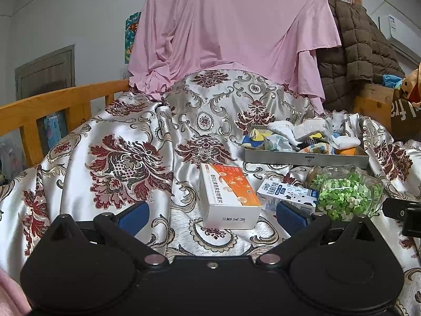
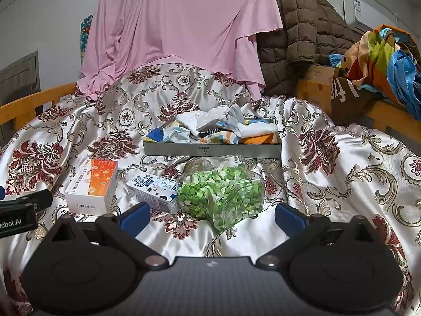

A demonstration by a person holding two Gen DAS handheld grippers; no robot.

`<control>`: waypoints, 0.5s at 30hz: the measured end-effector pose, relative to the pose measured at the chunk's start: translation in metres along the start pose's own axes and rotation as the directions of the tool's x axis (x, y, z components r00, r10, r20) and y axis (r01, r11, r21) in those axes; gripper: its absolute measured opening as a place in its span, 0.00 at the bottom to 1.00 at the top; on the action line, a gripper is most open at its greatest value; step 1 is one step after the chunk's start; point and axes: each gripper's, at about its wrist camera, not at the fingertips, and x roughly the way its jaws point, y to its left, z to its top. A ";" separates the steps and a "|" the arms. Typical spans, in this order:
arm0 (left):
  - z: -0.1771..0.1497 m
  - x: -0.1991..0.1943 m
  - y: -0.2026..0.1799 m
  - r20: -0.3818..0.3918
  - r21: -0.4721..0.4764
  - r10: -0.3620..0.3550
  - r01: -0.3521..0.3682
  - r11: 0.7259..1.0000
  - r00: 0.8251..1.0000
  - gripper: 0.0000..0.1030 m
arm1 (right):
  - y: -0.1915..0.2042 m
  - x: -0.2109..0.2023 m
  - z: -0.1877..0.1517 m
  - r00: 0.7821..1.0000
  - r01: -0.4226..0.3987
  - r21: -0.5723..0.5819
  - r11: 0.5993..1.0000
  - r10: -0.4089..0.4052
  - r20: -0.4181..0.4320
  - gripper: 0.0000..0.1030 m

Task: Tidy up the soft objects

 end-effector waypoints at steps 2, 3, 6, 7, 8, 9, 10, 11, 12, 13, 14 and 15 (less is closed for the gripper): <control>-0.001 0.001 0.002 -0.001 -0.002 0.005 -0.005 1.000 1.000 0.99 | 0.000 0.000 0.000 1.000 0.000 0.000 1.000 0.000 0.000 1.00; -0.001 0.001 0.000 -0.001 -0.002 0.013 -0.013 1.000 1.000 0.99 | 0.000 0.000 0.000 1.000 0.000 0.000 1.000 0.000 0.000 1.00; -0.001 0.003 0.000 -0.018 -0.007 0.034 -0.034 0.999 0.999 0.99 | 0.000 0.000 0.000 1.000 0.000 0.000 1.000 0.000 0.000 1.00; -0.002 0.004 0.001 -0.025 -0.006 0.038 -0.038 0.999 0.999 0.99 | 0.000 0.000 0.000 1.000 0.000 0.001 1.000 0.000 0.000 1.00; -0.001 0.004 0.000 -0.027 -0.004 0.042 -0.042 0.999 0.999 0.99 | 0.000 0.000 0.000 1.000 0.000 0.001 1.000 0.000 -0.001 1.00; -0.001 0.004 -0.001 -0.027 0.000 0.042 -0.042 0.999 0.999 0.99 | 0.000 0.000 0.000 1.000 0.000 0.000 1.000 0.000 -0.001 1.00; -0.001 0.003 -0.001 -0.025 0.002 0.039 -0.038 0.999 0.999 0.99 | 0.000 0.000 0.000 1.000 0.000 0.000 1.000 0.000 -0.001 1.00; -0.001 0.003 -0.001 -0.022 0.005 0.031 -0.031 1.000 0.999 0.99 | 0.000 0.000 0.000 1.000 0.000 0.000 1.000 0.000 -0.001 1.00; -0.002 0.002 -0.001 -0.018 0.009 0.022 -0.022 1.000 1.000 0.99 | 0.000 0.000 0.000 1.000 0.000 0.000 1.000 0.000 -0.001 1.00; -0.002 0.001 -0.002 -0.016 0.015 0.014 -0.014 1.000 1.000 0.99 | 0.000 0.000 0.000 1.000 -0.001 -0.001 1.000 0.001 -0.002 1.00; -0.001 0.001 -0.004 -0.014 0.021 0.010 -0.010 1.000 1.000 0.99 | 0.000 0.000 0.000 1.000 0.000 -0.001 1.000 0.000 -0.003 1.00; -0.001 0.000 -0.005 -0.011 0.027 0.007 -0.007 1.000 1.000 0.99 | 0.001 0.000 -0.001 1.000 0.000 -0.001 1.000 0.000 -0.003 1.00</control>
